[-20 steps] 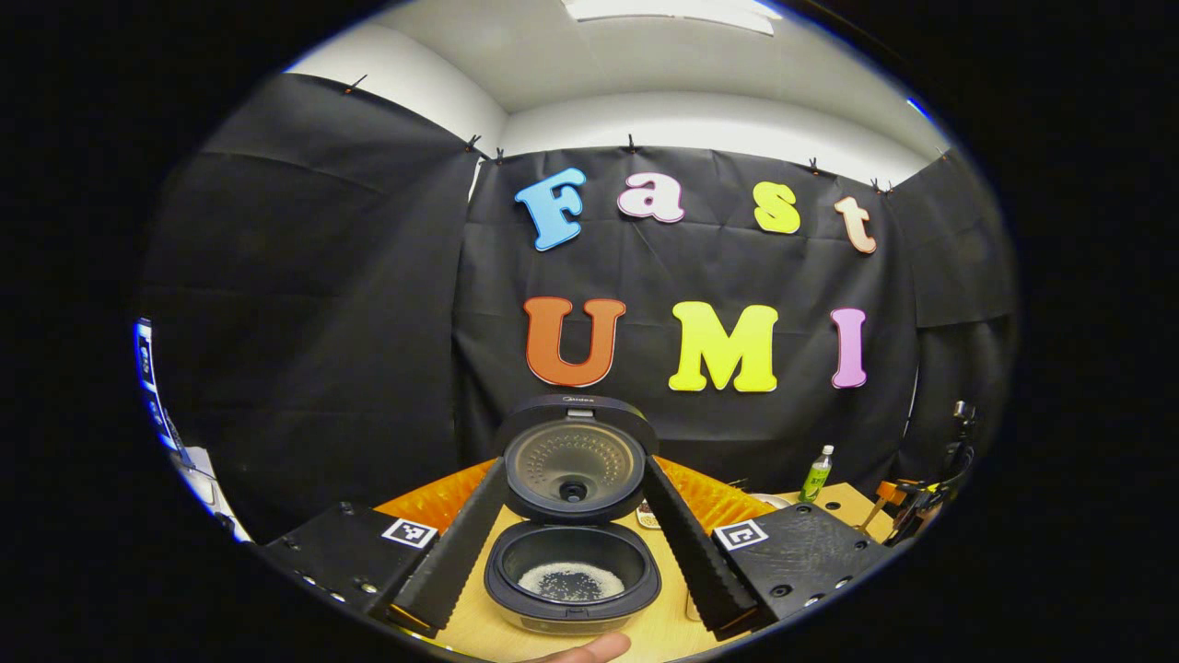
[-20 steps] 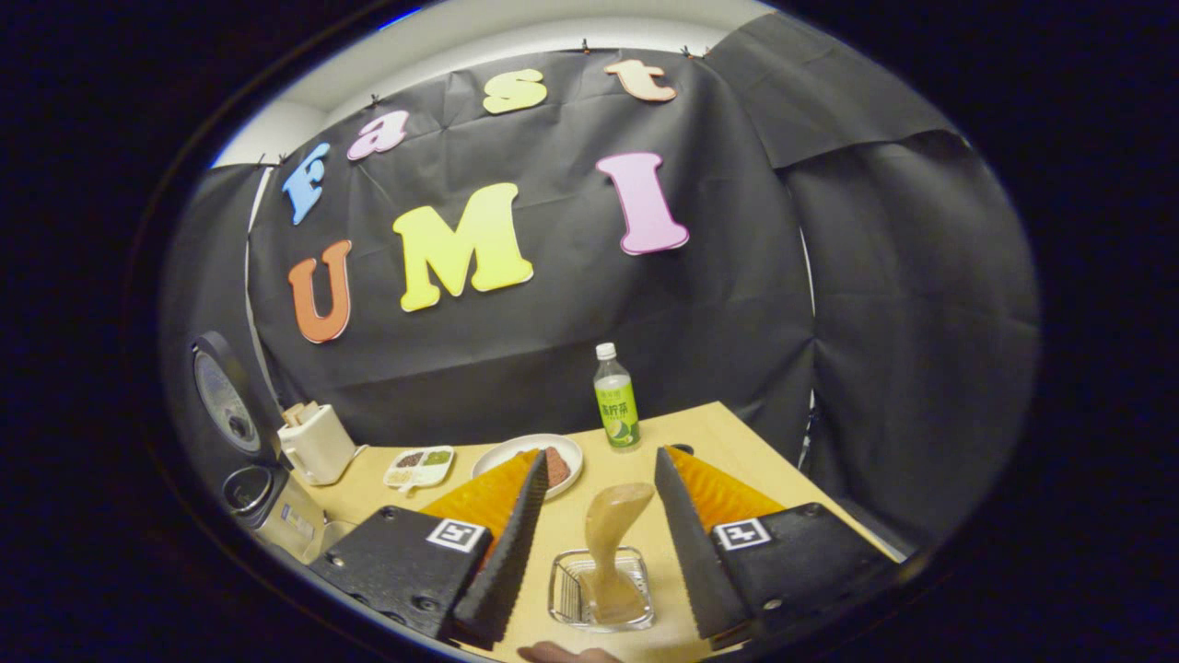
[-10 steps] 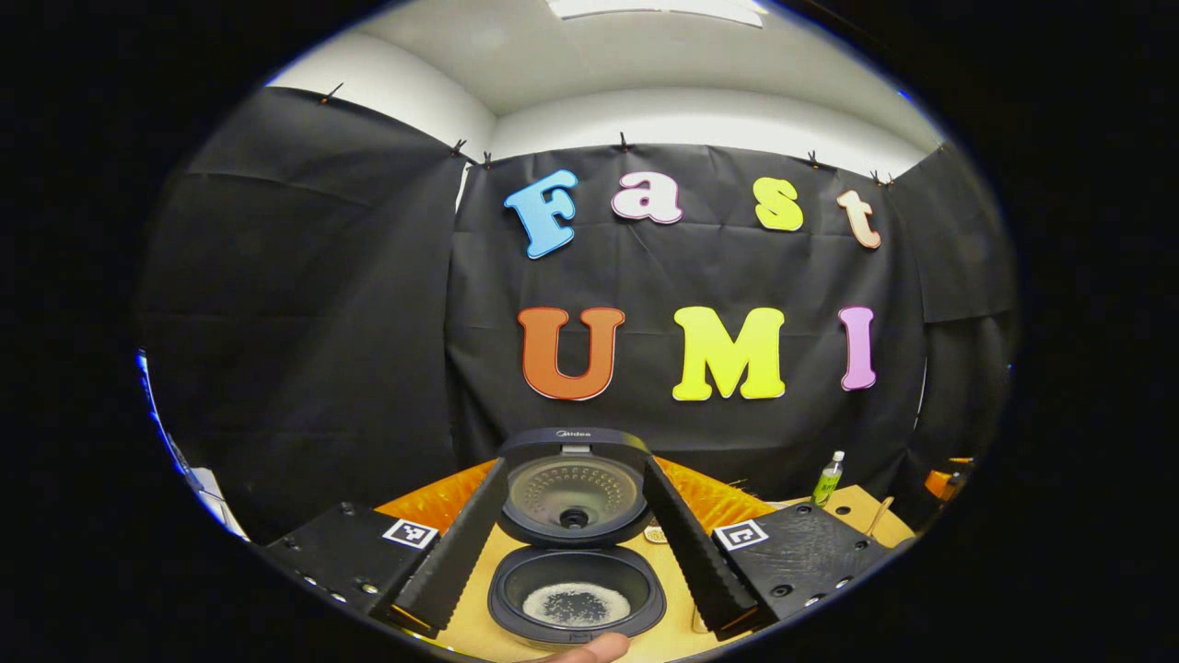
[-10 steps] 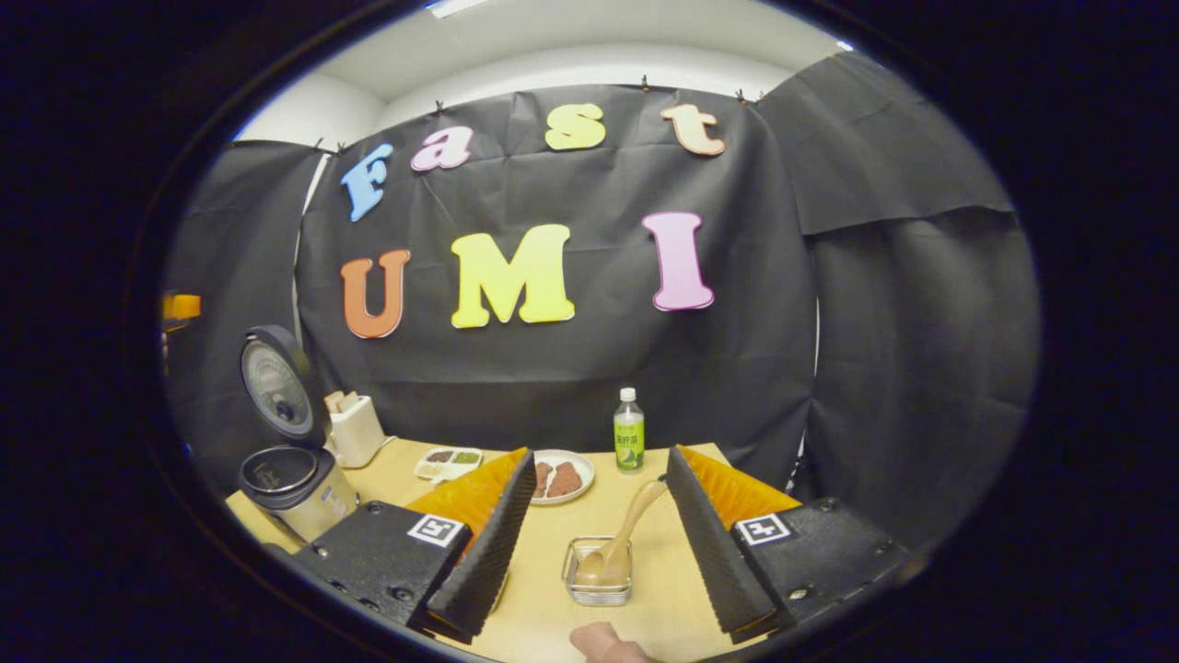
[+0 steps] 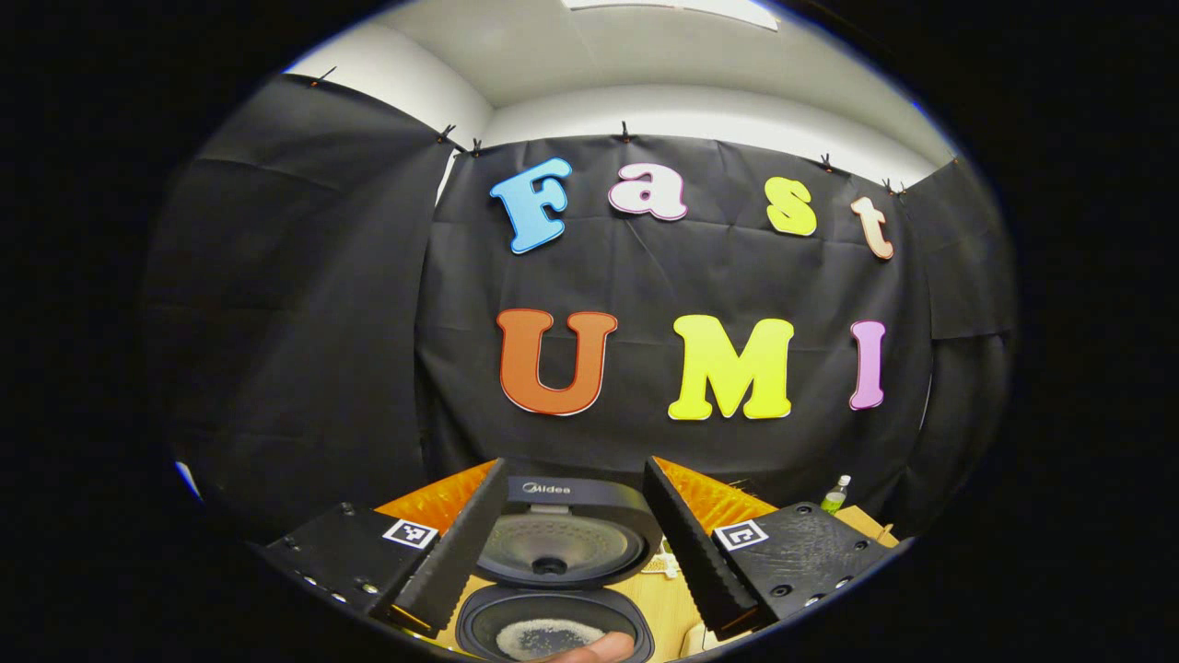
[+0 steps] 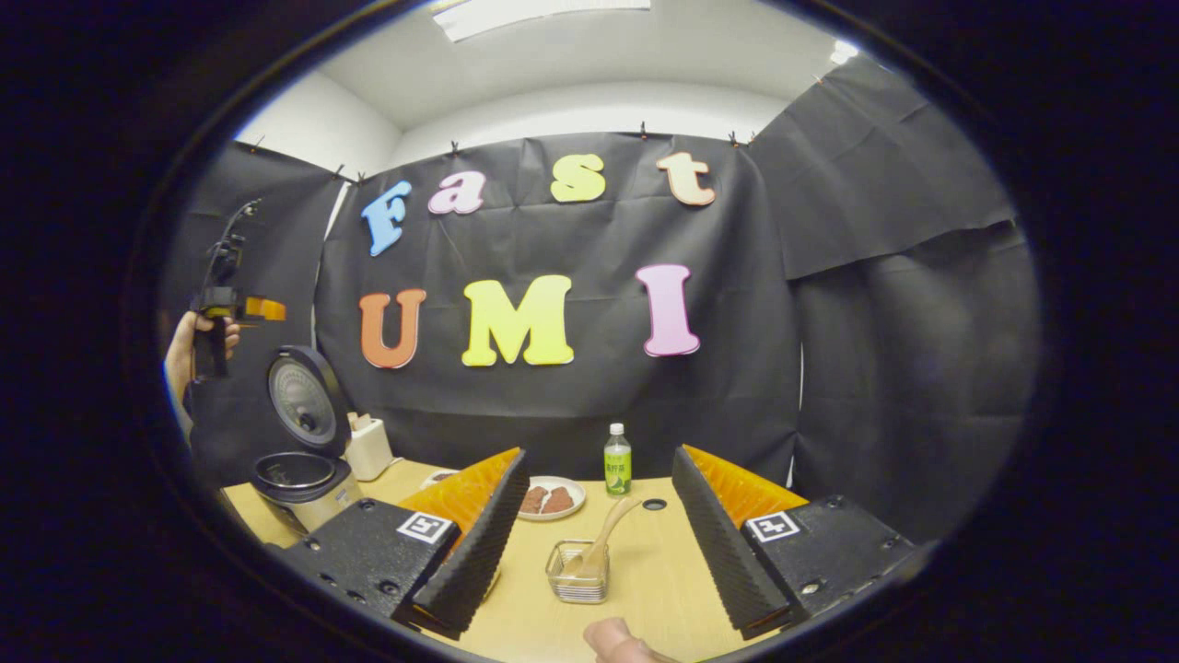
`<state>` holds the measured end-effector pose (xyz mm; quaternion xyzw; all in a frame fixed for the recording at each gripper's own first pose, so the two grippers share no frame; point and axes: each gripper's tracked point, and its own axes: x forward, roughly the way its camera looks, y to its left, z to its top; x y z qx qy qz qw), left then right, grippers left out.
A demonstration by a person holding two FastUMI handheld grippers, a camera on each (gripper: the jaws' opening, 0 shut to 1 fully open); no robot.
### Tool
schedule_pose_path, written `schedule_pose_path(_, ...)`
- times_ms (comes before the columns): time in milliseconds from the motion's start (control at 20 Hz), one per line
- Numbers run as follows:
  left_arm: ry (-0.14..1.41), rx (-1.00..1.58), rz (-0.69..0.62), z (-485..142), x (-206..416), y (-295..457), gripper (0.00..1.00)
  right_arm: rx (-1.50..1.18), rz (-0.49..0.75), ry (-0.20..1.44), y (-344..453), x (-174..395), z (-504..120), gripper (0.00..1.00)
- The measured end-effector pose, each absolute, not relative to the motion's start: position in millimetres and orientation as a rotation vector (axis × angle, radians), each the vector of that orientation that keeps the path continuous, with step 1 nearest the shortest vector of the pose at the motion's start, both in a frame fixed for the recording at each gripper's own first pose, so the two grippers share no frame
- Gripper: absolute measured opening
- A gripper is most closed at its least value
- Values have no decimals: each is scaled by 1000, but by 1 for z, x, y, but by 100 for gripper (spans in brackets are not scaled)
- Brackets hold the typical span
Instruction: Close the left gripper, press the button to open the rice cooker; take a wooden spoon from the chopstick holder with the right hand, scoop a spoonful of rice and pour it into the rice cooker, then put the wooden spoon back into the chopstick holder.
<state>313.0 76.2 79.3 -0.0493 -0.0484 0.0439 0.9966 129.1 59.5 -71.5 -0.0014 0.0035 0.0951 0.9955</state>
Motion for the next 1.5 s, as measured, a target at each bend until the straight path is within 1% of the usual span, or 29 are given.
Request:
schedule_pose_path(50,-109,-105,106,80,327,84,94,-5,203,0,58,124,-73,100)
schedule_pose_path(100,-121,-116,122,75,345,92,94,-3,215,-19,57,118,-71,94)
schedule_pose_path(150,-120,-134,137,73,357,99,93,6,215,-45,53,114,-68,94)
schedule_pose_path(200,-97,-156,135,64,369,101,93,34,207,-88,48,112,-63,100)
schedule_pose_path(300,-34,-211,142,45,389,105,94,49,185,-129,40,111,-67,100)
schedule_pose_path(350,-9,-222,138,38,396,104,83,56,175,-130,38,116,-74,100)
schedule_pose_path(400,0,-223,149,33,404,108,94,61,173,-114,37,118,-81,100)
schedule_pose_path(500,17,-178,199,24,411,117,95,60,149,-90,33,122,-93,100)
schedule_pose_path(550,32,-153,214,20,413,120,96,51,121,-76,25,126,-99,93)
schedule_pose_path(600,53,-120,232,15,411,121,96,45,108,-56,21,129,-106,100)
schedule_pose_path(650,85,-86,247,10,408,122,97,48,107,-35,23,129,-111,100)
schedule_pose_path(700,78,-88,249,14,404,120,84,60,112,-19,25,127,-115,100)
schedule_pose_path(750,103,-94,245,12,401,118,97,69,112,-10,24,127,-118,100)
schedule_pose_path(800,112,-92,241,10,397,115,96,71,95,-6,22,128,-121,94)
schedule_pose_path(850,134,-93,239,6,389,114,97,66,81,2,19,133,-125,93)
schedule_pose_path(900,148,-90,239,5,381,112,97,65,79,20,19,133,-132,100)
schedule_pose_path(1000,170,-84,237,0,368,109,97,84,104,49,27,126,-139,100)
schedule_pose_path(1050,180,-86,234,-2,361,108,100,83,113,55,28,125,-141,100)
schedule_pose_path(1100,187,-87,232,-6,353,105,97,71,113,58,27,125,-143,100)
schedule_pose_path(1300,197,-76,206,-24,321,95,97,64,108,47,23,128,-146,100)
schedule_pose_path(1400,268,-68,185,-51,302,85,97,82,119,49,25,129,-149,100)
schedule_pose_path(1450,312,-67,196,-66,291,84,97,89,126,50,26,131,-150,94)
schedule_pose_path(1500,323,-69,211,-75,281,83,97,90,135,47,27,133,-149,94)
